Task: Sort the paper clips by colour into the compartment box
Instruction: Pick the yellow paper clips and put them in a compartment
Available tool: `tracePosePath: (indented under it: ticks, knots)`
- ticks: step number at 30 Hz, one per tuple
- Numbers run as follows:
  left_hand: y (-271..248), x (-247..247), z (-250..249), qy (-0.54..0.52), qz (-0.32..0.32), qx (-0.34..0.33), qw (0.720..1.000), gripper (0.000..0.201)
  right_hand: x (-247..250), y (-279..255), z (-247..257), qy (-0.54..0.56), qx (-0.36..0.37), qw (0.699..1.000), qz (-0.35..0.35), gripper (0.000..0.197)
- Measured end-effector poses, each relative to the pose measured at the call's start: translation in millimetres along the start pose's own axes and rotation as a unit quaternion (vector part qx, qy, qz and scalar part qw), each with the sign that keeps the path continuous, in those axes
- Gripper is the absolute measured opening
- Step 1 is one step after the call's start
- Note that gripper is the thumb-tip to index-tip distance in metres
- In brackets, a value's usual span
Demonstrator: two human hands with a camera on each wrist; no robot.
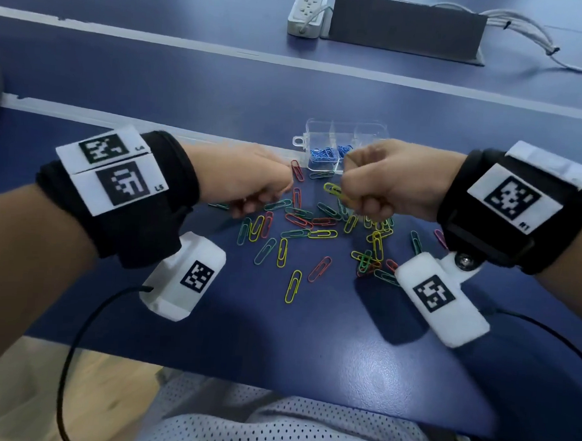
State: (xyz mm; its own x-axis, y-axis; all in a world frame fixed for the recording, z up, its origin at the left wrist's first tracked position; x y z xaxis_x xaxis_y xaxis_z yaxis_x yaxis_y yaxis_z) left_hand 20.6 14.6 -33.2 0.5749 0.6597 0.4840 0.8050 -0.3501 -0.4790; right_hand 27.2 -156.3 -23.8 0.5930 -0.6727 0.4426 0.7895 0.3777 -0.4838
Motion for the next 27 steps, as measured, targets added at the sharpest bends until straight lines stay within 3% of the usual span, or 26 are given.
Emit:
tracePosePath:
  ticks: [2, 5, 8, 10, 13, 15, 18, 19, 21, 27]
  knots:
    - [-4, -1, 6, 0.083, 0.006, -0.016, 0.996, 0.025, -7, -1, 0, 0.024, 0.009, 0.998, 0.054, 0.005]
    - [-15, -6, 7, 0.226, -0.001, -0.067, 0.972, 0.029, -9, 1, -2, 0.039, -0.006, 0.995, 0.096, 0.028]
    - [-22, -15, 1, 0.300, 0.006, -0.113, 0.947, 0.012, -10, 1, -2, 0.055, -0.028, 0.994, 0.092, 0.035]
    - [-21, -19, -2, 0.351, 0.021, -0.115, 0.929, 0.022, -11, 0, -1, 0.067, -0.054, 0.993, 0.085, 0.030]
    - [-20, -22, -6, 0.382, 0.023, -0.113, 0.917, 0.018, -16, -1, 1, 0.030, -0.067, 0.996, 0.049, 0.022]
    - [-20, -23, -6, 0.391, 0.027, -0.121, 0.912, 0.013, -19, -3, 0, -0.127, -0.015, 0.992, 0.010, 0.019]
    - [-21, -22, -3, 0.385, 0.019, -0.136, 0.913, 0.011, -23, -10, 4, -0.361, 0.085, 0.927, -0.059, 0.005]
    - [-22, -21, -2, 0.376, 0.013, -0.141, 0.916, 0.011, -25, -12, 5, -0.411, 0.105, 0.903, -0.070, 0.009]
    - [-24, -19, -1, 0.346, 0.002, -0.143, 0.927, 0.009, -29, -14, 8, -0.463, 0.121, 0.874, -0.079, 0.015]
    - [-23, -1, 4, 0.153, -0.016, -0.077, 0.985, 0.007, -32, -16, 11, -0.493, 0.123, 0.858, -0.074, 0.022]
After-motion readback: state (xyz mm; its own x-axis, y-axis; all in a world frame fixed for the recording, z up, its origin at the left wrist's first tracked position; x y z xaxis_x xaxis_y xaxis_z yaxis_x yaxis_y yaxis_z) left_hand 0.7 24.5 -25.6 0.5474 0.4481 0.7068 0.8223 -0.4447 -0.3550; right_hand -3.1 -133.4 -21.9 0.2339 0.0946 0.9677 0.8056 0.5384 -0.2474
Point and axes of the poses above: each hand's wrist, its own y-axis towards the middle knuckle, its own x-axis out of the back of the hand, z = x × y, the point moved 2 cm from there along y, towards the middle knuckle, and after that the axes turned 2 degrees about -y, right-handed, at the moved point
